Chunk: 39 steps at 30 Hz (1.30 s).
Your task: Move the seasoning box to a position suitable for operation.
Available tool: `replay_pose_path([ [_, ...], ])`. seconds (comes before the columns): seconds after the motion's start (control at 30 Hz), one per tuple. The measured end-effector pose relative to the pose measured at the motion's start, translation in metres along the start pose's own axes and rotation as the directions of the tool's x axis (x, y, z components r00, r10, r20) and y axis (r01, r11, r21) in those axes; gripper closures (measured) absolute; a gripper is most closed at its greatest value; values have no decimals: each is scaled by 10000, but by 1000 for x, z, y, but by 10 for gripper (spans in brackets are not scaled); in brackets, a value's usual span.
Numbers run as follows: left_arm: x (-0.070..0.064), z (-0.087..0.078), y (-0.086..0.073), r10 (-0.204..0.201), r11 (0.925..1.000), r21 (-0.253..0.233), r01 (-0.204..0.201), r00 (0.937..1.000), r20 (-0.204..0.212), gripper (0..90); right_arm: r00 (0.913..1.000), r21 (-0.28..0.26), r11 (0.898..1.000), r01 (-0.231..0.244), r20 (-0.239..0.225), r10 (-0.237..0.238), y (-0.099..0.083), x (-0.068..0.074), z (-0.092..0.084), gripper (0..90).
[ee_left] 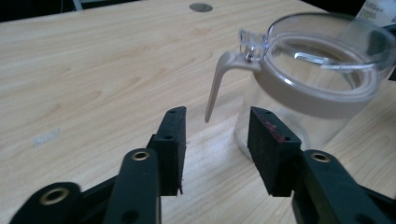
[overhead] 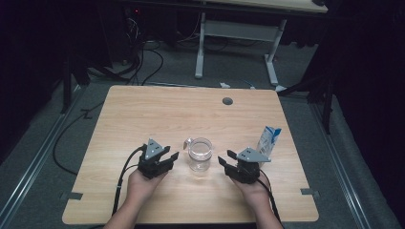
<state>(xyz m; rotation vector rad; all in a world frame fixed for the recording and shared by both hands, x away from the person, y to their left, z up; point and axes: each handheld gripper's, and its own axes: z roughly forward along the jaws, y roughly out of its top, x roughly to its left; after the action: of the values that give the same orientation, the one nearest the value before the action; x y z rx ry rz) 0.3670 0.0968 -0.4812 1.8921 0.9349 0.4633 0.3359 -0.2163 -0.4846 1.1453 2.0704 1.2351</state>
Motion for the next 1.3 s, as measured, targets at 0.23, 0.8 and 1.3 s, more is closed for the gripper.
replay_pose_path([
  [0.23, -6, 7, 20, 242, 9988, -434, -236, 9996, 141, 604, 9995, -110, 9998, -179, -267, 176, 7, -2, 12, 559],
  [0.8, -1, 24, 43, -259, 9956, -901, 271, 9995, 153, 754, 9980, 85, 9998, -188, -602, 193, 0, 0, 9, 572],
  [1.3, -10, 35, 50, 21, 9970, -778, 12, 9991, 419, 900, 9973, -38, 9999, -150, -720, 146, 1, 0, 8, 690],
])
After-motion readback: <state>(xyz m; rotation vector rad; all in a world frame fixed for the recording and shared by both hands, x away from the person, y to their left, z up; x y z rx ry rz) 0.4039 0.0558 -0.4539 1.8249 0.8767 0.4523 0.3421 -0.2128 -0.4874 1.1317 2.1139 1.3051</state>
